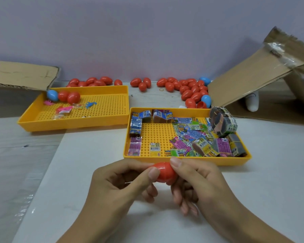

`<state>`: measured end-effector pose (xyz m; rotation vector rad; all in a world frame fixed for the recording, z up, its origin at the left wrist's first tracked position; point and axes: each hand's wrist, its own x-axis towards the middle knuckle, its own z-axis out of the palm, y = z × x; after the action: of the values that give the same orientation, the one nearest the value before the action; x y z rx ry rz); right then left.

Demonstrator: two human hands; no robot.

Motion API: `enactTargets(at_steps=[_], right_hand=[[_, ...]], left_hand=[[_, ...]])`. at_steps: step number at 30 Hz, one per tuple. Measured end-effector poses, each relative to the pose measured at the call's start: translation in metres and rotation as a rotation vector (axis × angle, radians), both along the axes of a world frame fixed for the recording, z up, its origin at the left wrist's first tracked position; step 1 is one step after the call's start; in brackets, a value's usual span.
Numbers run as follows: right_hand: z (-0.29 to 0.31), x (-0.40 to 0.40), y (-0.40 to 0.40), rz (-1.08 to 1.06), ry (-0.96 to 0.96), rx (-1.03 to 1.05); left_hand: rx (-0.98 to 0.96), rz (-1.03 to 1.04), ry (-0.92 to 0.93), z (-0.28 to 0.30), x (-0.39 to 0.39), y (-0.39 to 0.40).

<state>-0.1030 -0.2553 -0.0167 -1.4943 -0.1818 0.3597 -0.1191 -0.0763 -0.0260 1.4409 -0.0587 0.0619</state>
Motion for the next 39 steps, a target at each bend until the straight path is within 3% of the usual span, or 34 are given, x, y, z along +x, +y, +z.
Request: enactTargets(at_steps=[7, 13, 18, 23, 28, 39], right_hand=[[-0.0013, -0.0018, 0.0004, -0.018, -0.010, 0.016], [-0.0004, -0.0058, 0.0009, 0.069, -0.021, 0.038], [0.0034, -0.0056, -0.0003, 0.187, -0.046, -0.011], [0.0028, -0.0012, -0.0030, 0.010, 0.041, 0.050], [0.0032, -0.0049, 0.0009, 0.062, -0.040, 0.027], [0.0012, -0.0044, 0.0012, 0.016, 0.002, 0.090]], left_hand=[[0.020, -0.076, -0.049, 0.0031, -0.0031, 0.0020], [-0.085, -0.024, -0.053, -0.0022, -0.0003, 0.0013], [-0.142, -0.108, 0.004, -0.0020, 0.0005, 0.0039], [-0.188, -0.189, 0.117, -0.0008, -0.0007, -0.0012], [-0.149, -0.160, 0.135, 0.0004, -0.0009, -0.0024], [-0.118, -0.159, 0.162, 0.0000, -0.0011, -0.0028]])
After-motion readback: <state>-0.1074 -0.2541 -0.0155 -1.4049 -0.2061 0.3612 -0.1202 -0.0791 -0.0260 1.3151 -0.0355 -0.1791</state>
